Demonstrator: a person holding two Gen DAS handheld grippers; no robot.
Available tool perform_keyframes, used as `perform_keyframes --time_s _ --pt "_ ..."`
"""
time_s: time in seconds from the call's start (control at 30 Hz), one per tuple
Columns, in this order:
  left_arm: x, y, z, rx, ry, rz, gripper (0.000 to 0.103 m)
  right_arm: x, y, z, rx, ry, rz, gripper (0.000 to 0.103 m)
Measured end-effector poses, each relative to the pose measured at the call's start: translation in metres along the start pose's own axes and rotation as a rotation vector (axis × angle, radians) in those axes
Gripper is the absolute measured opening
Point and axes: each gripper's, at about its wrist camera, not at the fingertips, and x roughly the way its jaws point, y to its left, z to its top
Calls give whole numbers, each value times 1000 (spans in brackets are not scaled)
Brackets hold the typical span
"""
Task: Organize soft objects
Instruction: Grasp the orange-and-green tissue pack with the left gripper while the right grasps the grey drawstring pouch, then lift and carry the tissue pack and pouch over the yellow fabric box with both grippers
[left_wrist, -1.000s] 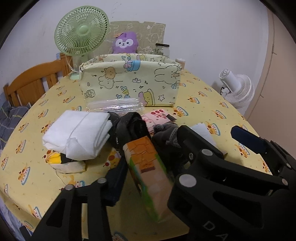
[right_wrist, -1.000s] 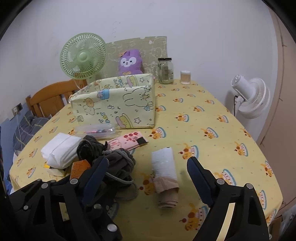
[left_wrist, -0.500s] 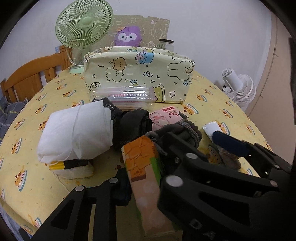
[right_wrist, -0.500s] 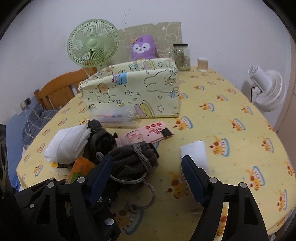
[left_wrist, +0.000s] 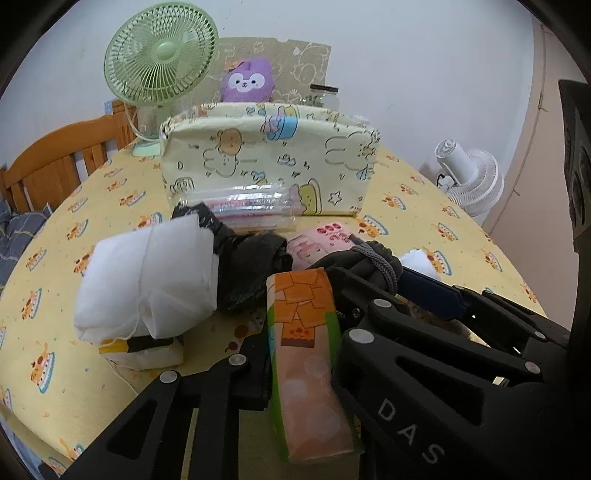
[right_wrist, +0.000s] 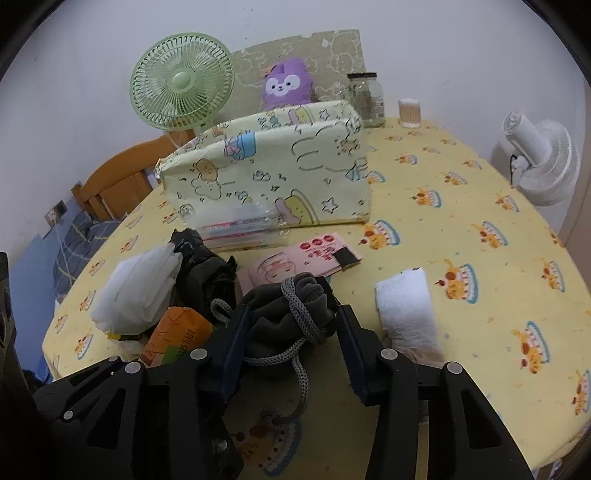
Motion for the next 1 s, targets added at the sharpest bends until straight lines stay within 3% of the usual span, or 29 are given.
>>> perform_keyframes --time_s 1.0 --pt "-62 -12 57 59 -148 61 21 -65 12 55 -12 -135 -72 48"
